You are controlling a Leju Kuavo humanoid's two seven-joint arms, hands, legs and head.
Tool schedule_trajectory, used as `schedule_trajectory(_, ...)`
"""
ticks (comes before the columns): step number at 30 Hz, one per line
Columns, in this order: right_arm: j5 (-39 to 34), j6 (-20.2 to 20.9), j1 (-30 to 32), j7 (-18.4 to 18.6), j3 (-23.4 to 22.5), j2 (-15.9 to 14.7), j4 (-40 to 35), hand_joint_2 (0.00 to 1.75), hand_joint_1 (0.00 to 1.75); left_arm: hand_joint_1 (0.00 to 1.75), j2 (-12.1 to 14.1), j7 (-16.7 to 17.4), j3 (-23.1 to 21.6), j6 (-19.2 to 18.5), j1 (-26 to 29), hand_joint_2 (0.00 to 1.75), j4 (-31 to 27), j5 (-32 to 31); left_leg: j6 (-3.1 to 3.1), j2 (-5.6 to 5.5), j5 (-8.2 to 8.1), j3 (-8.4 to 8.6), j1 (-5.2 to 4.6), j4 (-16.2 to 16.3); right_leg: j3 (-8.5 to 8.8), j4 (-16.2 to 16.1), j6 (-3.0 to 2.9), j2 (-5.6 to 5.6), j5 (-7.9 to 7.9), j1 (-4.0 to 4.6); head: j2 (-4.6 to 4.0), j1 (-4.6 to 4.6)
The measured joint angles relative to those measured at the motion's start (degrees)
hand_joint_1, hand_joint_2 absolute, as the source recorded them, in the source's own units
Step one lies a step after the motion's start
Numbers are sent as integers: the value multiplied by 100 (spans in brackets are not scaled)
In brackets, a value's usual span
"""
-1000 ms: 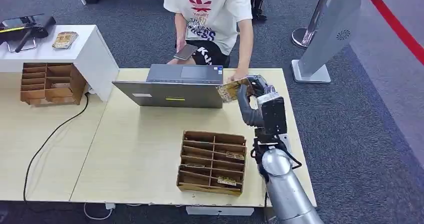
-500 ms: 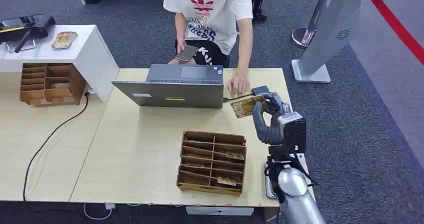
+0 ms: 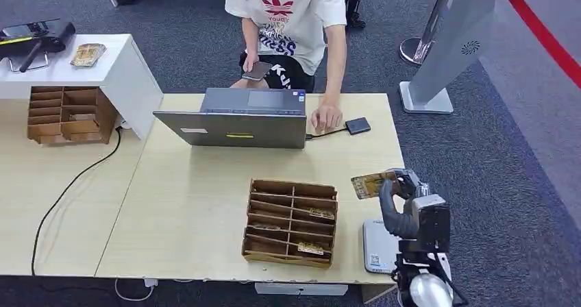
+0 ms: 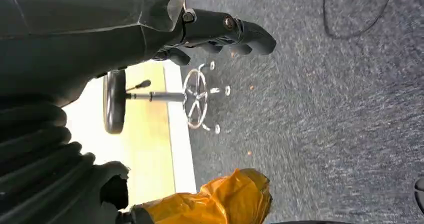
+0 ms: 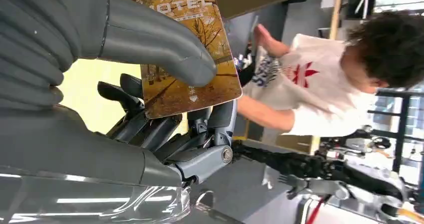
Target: Pass the card to the sensor for recognition and then transmit it.
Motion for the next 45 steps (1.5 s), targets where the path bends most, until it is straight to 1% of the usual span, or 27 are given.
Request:
schedule_trajectory(4, -42, -39, 219, 15, -125, -18, -129, 175, 175, 0, 0, 2, -16, -20, -12, 175, 0, -137, 0, 1, 0, 0, 0, 0, 0, 0, 0, 0, -1, 0, 0, 0)
schedule_trajectory(12, -193, -9, 665, 65, -463, -76, -310, 175, 175, 0, 2, 0, -22, -13, -25, 175, 0, -186, 0, 1, 0, 0, 0, 0, 1, 0, 1, 0, -1, 0, 0, 0)
schedule_trajectory(14, -39, -48, 740, 94, -492, -92, -312, 175, 175, 0, 0, -2, -24, 0, -25, 175, 0, -181, 0, 1, 0, 0, 0, 0, 1, 0, 1, 0, -1, 0, 0, 0)
schedule_trajectory(17, 502, -308, 838, 124, -492, -111, -299, 175, 175, 0, 0, -2, -24, 11, -29, 175, 0, -162, 2, 2, -1, 0, 0, 0, 1, 0, 1, 0, -1, 0, 0, 0)
schedule_trajectory(19, 647, -363, 872, 160, -492, -111, -277, 175, 175, 0, 0, -2, -26, 18, -30, 175, 0, -159, 2, 3, -1, 0, 0, 0, 1, 0, 1, 1, -1, 0, 0, 0)
schedule_trajectory(30, 883, -413, 924, 354, -492, -111, 75, 175, 175, 0, -2, -2, -33, 52, -32, 175, 0, -70, 2, 4, -1, 0, 0, 0, 1, 0, 1, 1, -1, 0, 0, 0)
schedule_trajectory(36, 1589, -682, 917, 566, -492, -111, 406, 175, 175, 0, -2, -2, -33, 52, -32, 175, 0, -13, 2, 3, -1, -1, 0, 0, 1, 0, 1, 1, -1, 0, 0, 0)
schedule_trajectory(45, 1982, -835, 847, 726, -496, -111, 811, 175, 175, 0, -2, -2, -33, 33, -32, 175, 0, 13, 2, 3, -1, -1, 0, 0, 1, 0, 1, 1, -1, 0, 0, 0)
